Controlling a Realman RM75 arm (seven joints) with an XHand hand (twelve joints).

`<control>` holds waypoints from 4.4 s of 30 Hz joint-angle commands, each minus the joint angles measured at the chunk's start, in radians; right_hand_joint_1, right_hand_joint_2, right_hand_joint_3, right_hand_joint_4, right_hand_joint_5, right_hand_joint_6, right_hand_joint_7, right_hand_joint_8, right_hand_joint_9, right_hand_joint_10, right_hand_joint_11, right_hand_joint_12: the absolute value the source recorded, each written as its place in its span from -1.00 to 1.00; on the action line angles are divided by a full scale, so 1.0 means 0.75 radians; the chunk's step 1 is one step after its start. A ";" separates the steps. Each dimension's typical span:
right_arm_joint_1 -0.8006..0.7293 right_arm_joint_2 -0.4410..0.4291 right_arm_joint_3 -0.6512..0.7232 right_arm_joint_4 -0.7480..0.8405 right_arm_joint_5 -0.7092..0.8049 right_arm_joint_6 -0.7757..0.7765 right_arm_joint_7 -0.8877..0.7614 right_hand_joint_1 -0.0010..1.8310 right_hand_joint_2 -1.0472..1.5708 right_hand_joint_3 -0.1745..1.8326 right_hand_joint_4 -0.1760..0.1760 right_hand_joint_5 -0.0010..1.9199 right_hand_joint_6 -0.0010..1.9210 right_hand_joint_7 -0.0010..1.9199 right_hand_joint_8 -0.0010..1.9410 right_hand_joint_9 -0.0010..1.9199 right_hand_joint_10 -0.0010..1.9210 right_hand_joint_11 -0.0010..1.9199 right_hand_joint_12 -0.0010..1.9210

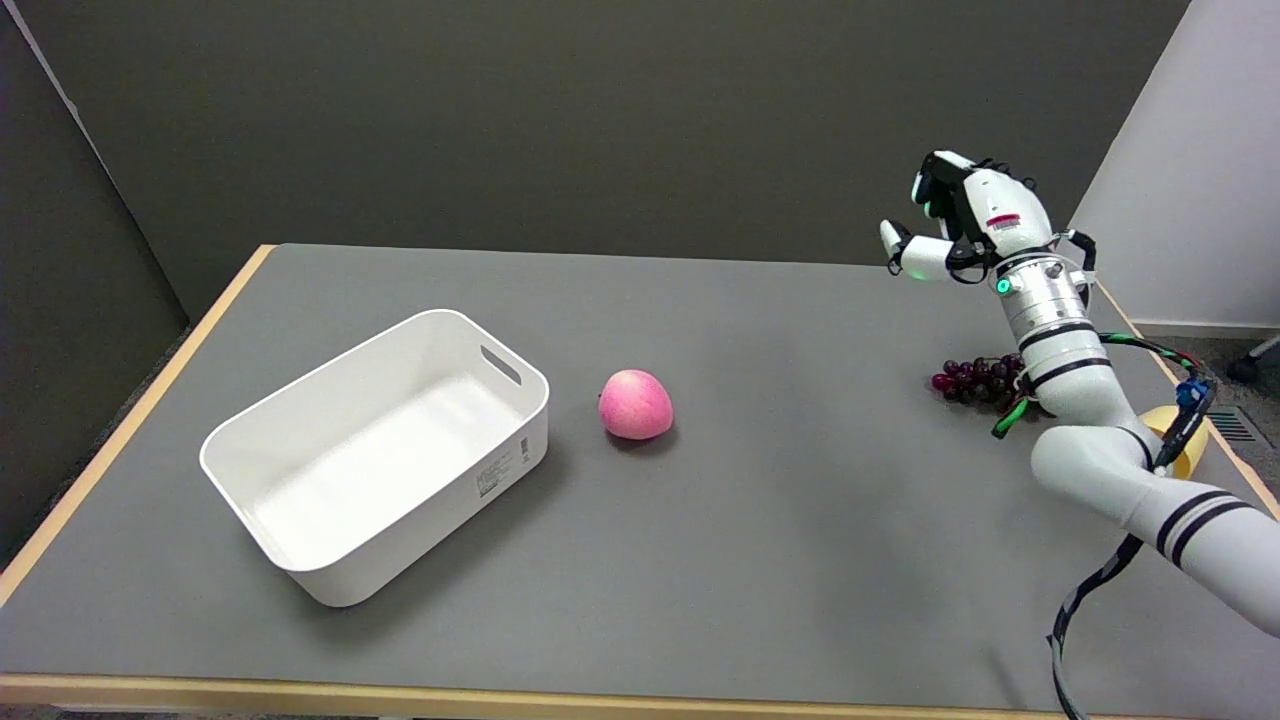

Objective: Pick up grapes.

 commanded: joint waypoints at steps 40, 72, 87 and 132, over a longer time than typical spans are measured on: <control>-0.732 -0.083 0.381 0.333 0.478 -0.079 -0.797 -0.25 0.26 0.15 0.04 -0.77 -0.52 -0.70 -0.58 -0.82 -0.24 -0.88 0.30; -0.575 -0.044 0.262 0.238 0.439 -0.161 -0.797 -0.07 0.38 0.10 0.01 -0.59 -0.04 -0.39 -0.28 -0.53 0.00 -0.70 0.51; -0.525 -0.055 0.219 0.205 0.419 -0.159 -0.789 0.26 0.71 -0.63 -0.58 -0.45 0.70 -0.15 0.36 -0.26 0.33 -0.49 0.99; -0.388 -0.059 0.188 0.399 0.216 -0.142 -0.787 0.47 0.67 -0.61 -1.00 -0.42 0.54 -0.14 0.39 -0.20 0.58 -0.21 1.00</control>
